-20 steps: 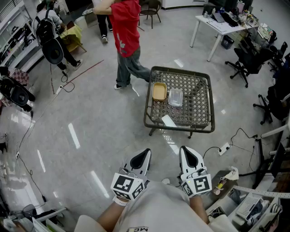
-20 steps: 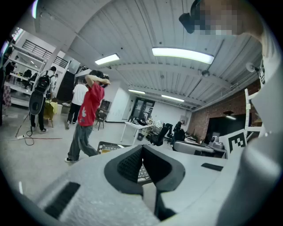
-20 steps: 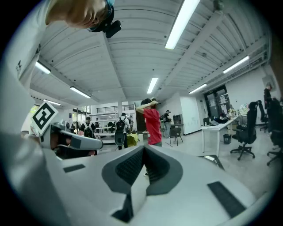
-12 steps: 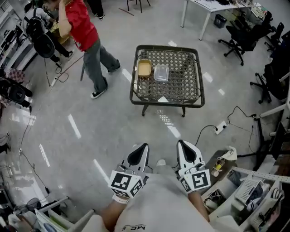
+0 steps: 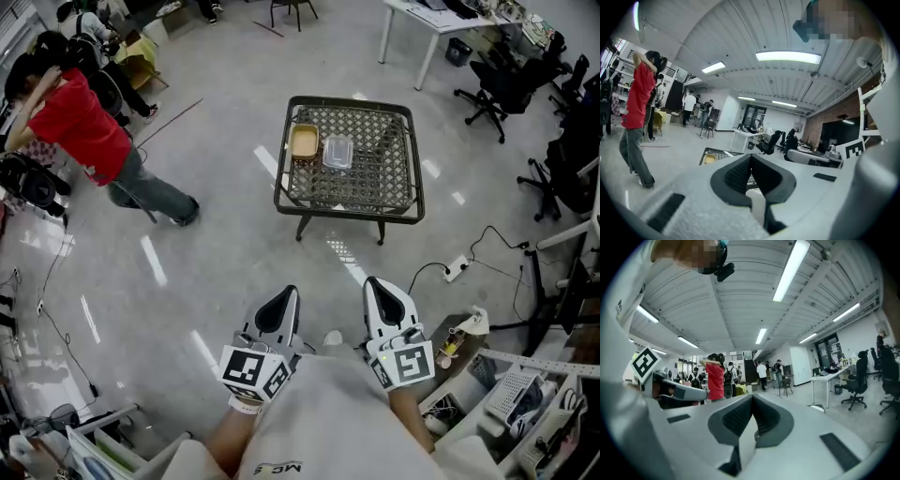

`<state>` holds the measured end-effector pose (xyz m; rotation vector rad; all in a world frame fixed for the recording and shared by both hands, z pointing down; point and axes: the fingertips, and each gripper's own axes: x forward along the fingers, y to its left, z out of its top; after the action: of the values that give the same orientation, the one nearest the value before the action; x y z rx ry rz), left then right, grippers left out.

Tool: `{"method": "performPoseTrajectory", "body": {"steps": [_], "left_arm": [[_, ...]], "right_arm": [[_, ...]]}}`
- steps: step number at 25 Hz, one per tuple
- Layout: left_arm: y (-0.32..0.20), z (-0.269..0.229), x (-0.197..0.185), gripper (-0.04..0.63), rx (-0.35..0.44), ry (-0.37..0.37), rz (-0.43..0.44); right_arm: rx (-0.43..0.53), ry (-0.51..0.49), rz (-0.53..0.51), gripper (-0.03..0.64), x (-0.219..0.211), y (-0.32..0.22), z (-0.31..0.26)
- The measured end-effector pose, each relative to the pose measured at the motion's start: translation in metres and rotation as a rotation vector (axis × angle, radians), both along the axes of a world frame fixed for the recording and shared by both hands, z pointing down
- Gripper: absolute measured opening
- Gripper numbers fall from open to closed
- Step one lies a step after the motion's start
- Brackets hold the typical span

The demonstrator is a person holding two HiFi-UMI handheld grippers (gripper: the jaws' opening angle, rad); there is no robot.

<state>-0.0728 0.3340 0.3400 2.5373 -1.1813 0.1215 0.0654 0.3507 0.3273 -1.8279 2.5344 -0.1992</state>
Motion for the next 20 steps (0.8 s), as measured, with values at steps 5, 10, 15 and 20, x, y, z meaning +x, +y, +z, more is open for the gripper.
{"method": "performPoseTrajectory", "body": {"steps": [5, 10, 15, 20], "left_arm": [[-0.027, 0.005, -0.044, 0.025, 0.003, 0.021, -0.026], [-0.059, 0.006, -0.097, 0.025, -0.012, 0.043, -0.011], [-0.093, 0.003, -0.124, 0.025, -0.017, 0.067, 0.034], [-0.127, 0.003, -0.129, 0.025, -0.02, 0.071, 0.079]], "right_arm": [[0.004, -0.008, 0.007, 0.018, -0.029, -0.024, 0.003], [-0.02, 0.039, 0.031, 0.018, -0.07, -0.058, 0.001], [-0.015, 0.057, 0.091, 0.018, -0.094, -0.089, -0.008], [-0.036, 0.055, 0.12, 0.02, -0.105, -0.119, -0.005]]}}
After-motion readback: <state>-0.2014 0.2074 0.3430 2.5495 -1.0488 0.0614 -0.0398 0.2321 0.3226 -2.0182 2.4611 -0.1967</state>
